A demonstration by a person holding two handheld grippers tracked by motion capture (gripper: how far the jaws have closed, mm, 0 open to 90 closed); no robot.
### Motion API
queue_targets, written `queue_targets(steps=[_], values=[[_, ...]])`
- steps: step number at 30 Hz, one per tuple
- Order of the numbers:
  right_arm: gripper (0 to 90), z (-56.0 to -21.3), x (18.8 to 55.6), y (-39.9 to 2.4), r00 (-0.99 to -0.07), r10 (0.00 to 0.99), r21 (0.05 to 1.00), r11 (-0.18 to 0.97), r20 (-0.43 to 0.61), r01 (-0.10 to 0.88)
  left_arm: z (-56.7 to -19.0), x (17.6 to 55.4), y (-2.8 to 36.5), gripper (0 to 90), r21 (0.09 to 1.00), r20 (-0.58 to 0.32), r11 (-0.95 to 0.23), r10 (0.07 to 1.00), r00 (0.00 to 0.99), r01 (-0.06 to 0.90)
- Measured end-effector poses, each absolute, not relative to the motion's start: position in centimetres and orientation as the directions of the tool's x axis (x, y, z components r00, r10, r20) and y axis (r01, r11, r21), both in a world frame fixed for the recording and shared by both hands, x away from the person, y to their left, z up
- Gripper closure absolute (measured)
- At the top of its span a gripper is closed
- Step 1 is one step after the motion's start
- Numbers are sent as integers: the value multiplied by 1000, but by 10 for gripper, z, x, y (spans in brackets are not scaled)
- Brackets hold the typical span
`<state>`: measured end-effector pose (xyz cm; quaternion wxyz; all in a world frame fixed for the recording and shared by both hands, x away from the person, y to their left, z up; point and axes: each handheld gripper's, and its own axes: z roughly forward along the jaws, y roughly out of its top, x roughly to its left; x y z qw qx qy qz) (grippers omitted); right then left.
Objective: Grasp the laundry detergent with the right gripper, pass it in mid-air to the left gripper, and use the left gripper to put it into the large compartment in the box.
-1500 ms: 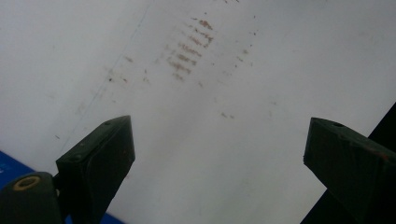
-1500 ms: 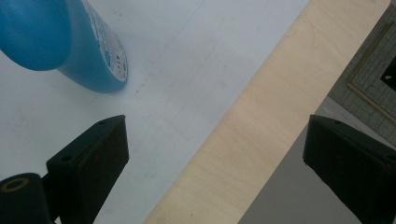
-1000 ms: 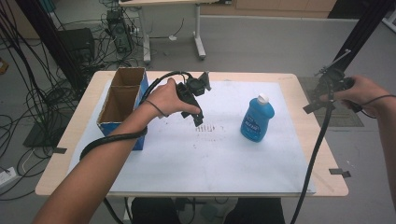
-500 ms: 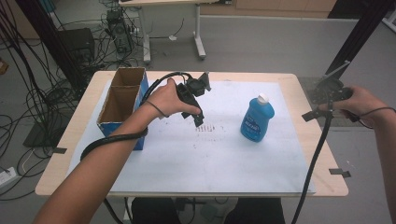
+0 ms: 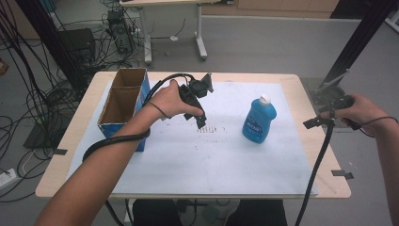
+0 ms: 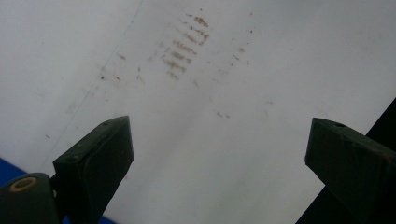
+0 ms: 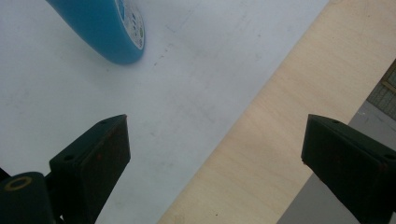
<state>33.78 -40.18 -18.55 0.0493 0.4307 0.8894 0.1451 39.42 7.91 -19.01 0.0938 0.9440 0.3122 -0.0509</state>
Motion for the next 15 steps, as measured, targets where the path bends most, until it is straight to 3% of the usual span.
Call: queue_targets(steps=[15], values=[[80,-200,328,-402,-643,765,315,601,41,735,-187,392,78,79,148,-151,-784,584,797,603]])
